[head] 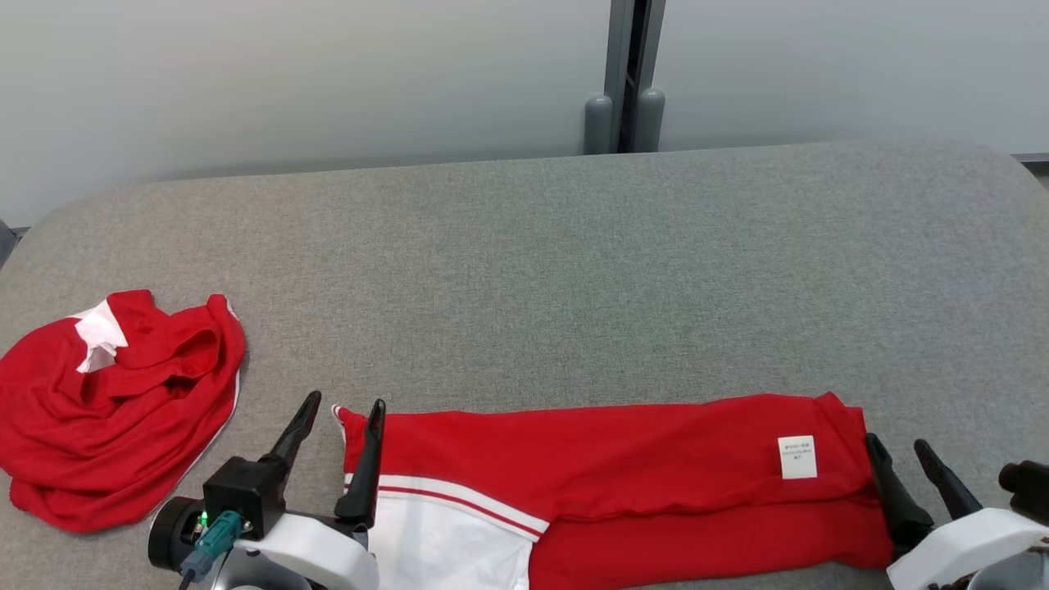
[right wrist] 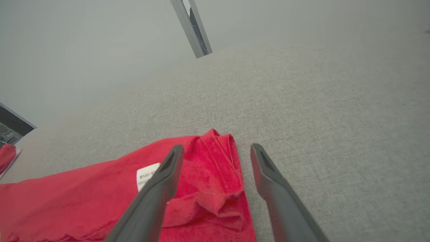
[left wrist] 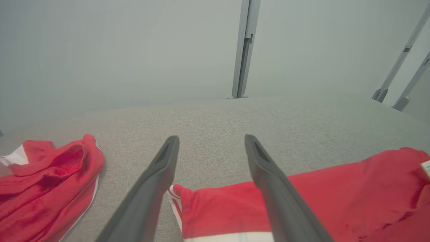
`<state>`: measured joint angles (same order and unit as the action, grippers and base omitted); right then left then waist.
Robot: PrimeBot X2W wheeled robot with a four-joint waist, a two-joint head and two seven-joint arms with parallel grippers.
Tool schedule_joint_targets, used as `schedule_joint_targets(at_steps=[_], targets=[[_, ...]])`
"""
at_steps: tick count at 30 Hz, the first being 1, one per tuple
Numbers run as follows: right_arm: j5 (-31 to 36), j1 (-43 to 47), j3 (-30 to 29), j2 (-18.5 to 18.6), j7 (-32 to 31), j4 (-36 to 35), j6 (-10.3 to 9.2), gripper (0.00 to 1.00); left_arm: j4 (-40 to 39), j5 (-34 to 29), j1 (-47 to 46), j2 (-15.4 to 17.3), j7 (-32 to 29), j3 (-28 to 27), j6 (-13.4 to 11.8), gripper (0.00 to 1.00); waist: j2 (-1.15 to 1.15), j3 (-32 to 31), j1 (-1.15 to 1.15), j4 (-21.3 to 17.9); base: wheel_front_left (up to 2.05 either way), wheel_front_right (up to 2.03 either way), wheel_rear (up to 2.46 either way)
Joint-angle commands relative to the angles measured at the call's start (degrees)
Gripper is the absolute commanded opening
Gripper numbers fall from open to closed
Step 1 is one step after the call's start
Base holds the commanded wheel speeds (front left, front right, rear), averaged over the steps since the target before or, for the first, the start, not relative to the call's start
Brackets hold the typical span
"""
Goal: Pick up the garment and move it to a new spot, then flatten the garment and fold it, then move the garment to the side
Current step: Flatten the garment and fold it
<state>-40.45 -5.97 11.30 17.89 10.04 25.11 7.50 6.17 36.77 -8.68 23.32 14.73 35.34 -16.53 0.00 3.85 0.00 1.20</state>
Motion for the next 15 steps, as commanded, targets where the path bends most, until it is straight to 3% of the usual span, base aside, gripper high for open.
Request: schedule_joint_targets(at_steps=[1, 15], targets=[[-0.53, -0.43, -0.18, -0.62, -0.98, 2.29, -0.02, 1.0, 2.13, -1.41, -0.9, -0.46, 0.35, 0.11, 1.14, 1.0, 0.0, 0.49, 0.0, 0.06, 0.0, 0.0, 0.0], [-3.68, -3.81, 1.27, -2.98, -2.22, 12.88, -0.02, 1.0, 5.47, -4.45, -0.98, -2.69, 0.54, -2.18, 4.38, 1.0, 0.0, 1.78, 0.0, 1.56, 0.0, 0.0, 0.0]])
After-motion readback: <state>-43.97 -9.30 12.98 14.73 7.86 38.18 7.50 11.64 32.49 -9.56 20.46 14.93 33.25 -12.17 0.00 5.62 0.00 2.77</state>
